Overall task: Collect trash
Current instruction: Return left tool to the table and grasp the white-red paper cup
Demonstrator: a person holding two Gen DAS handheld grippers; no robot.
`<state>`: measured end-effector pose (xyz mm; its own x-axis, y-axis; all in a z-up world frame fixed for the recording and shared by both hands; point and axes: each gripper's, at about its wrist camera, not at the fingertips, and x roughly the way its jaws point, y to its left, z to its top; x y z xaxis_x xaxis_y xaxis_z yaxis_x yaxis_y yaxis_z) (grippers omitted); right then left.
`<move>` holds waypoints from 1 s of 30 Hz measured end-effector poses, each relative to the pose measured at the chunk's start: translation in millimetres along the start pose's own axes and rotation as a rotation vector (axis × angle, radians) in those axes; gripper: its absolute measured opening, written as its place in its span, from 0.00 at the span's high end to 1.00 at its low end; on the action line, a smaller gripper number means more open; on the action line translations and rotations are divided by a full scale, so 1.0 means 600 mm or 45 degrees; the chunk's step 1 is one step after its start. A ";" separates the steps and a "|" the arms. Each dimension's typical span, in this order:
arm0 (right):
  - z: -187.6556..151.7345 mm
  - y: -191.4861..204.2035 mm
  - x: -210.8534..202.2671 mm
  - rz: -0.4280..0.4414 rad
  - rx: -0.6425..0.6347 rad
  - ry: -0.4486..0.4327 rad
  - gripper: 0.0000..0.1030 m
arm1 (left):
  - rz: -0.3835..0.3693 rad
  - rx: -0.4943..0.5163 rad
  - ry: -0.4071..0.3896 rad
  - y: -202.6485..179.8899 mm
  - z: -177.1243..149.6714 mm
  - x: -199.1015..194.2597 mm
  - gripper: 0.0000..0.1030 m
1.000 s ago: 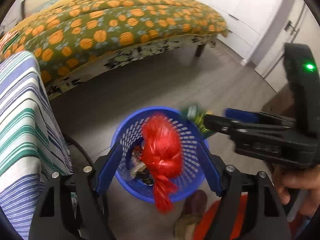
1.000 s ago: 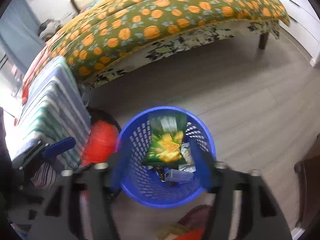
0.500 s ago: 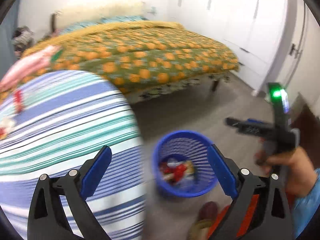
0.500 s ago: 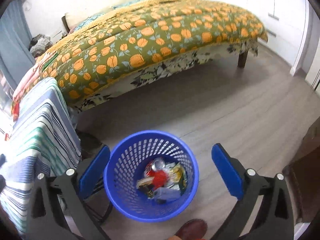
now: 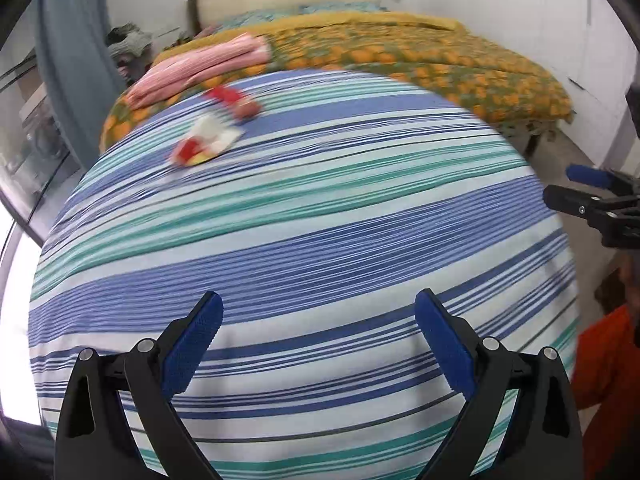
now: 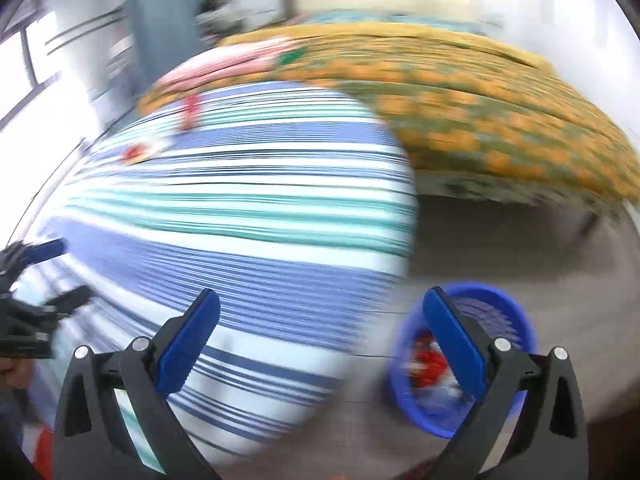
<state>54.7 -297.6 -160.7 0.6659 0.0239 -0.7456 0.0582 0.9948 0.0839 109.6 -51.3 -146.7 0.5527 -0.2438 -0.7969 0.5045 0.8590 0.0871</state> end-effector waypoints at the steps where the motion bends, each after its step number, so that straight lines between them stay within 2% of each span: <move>1: 0.014 0.029 0.011 0.027 -0.029 0.016 0.04 | -0.002 -0.019 0.009 0.020 -0.005 0.000 0.08; 3: 0.046 0.091 0.048 0.074 -0.092 0.074 0.04 | -0.015 -0.081 0.034 0.068 -0.012 0.004 0.07; 7: 0.078 0.160 0.118 0.030 -0.184 0.138 0.04 | -0.034 -0.167 0.062 0.134 -0.022 0.013 0.07; 10: 0.077 0.179 0.148 0.017 -0.213 0.152 0.04 | -0.025 -0.176 0.086 0.159 -0.020 0.023 0.06; 14: 0.073 0.190 0.153 0.027 -0.198 0.124 0.04 | -0.038 -0.119 0.078 0.173 -0.003 0.032 0.06; 17: 0.074 0.192 0.154 0.030 -0.195 0.124 0.04 | -0.058 -0.078 0.043 0.189 0.031 0.046 0.05; 20: 0.074 0.195 0.155 0.024 -0.197 0.124 0.04 | -0.069 -0.028 -0.030 0.206 0.083 0.064 0.05; 21: 0.074 0.196 0.155 0.024 -0.196 0.124 0.04 | -0.099 -0.023 -0.050 0.215 0.109 0.075 0.05; 24: 0.074 0.196 0.155 0.024 -0.196 0.124 0.04 | -0.126 -0.033 -0.049 0.229 0.160 0.109 0.06; 26: 0.074 0.196 0.155 0.023 -0.197 0.124 0.04 | -0.114 0.004 -0.032 0.231 0.197 0.141 0.05; 30: 0.074 0.194 0.154 0.025 -0.196 0.124 0.04 | -0.113 0.066 0.025 0.224 0.238 0.196 0.07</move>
<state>156.1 -183.7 -190.3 0.5900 0.0453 -0.8061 -0.0736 0.9973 0.0022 337.1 -28.8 -143.2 0.4915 -0.3088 -0.8143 0.5847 0.8099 0.0457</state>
